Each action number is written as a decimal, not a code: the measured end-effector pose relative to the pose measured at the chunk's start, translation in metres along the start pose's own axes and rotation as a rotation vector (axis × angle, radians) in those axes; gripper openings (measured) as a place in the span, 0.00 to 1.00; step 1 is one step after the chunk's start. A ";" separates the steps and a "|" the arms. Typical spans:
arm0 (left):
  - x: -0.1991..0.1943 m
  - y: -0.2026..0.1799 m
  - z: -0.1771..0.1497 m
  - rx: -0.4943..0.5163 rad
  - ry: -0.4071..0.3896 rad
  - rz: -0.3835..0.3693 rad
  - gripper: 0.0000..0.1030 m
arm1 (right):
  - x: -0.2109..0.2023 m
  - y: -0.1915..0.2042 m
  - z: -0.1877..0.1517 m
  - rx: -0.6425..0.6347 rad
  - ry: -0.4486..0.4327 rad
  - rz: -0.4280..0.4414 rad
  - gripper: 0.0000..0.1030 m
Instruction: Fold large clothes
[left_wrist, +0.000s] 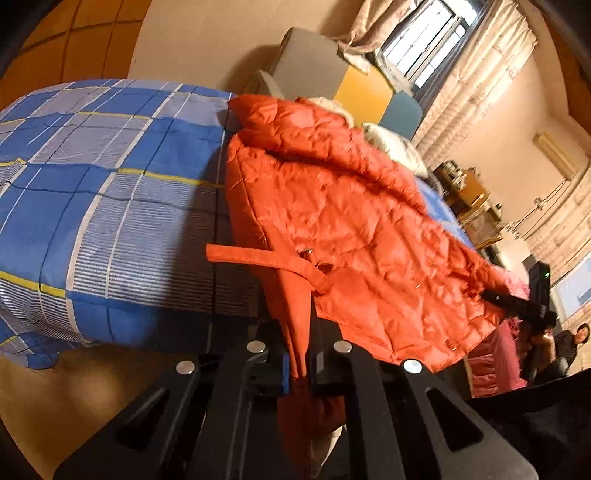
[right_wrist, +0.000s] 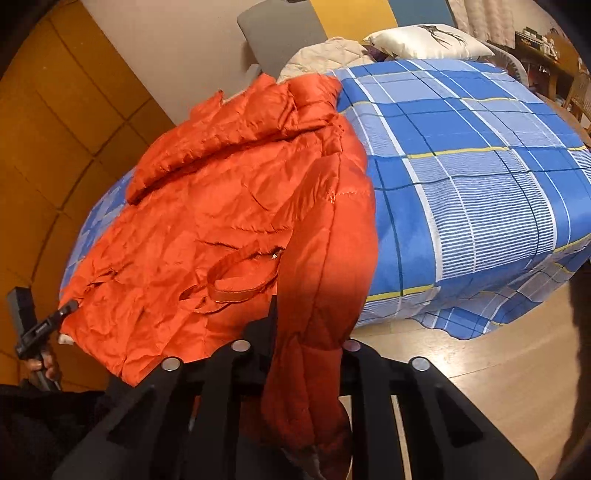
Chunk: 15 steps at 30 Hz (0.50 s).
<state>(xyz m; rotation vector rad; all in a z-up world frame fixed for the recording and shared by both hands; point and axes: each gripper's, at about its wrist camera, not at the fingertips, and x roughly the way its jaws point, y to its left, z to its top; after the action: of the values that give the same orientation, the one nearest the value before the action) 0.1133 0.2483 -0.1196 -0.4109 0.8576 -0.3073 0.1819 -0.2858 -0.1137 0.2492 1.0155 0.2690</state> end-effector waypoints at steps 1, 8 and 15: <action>-0.004 0.000 0.003 -0.003 -0.010 -0.011 0.06 | -0.005 0.002 0.003 -0.002 -0.013 0.012 0.15; -0.017 -0.009 0.033 0.017 -0.081 -0.074 0.05 | -0.024 0.013 0.027 -0.009 -0.090 0.051 0.12; -0.020 -0.023 0.067 0.049 -0.121 -0.106 0.05 | -0.029 0.020 0.063 -0.008 -0.154 0.074 0.12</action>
<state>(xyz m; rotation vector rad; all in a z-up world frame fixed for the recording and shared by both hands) 0.1511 0.2520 -0.0563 -0.4259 0.7098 -0.3968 0.2189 -0.2820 -0.0520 0.2956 0.8543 0.3161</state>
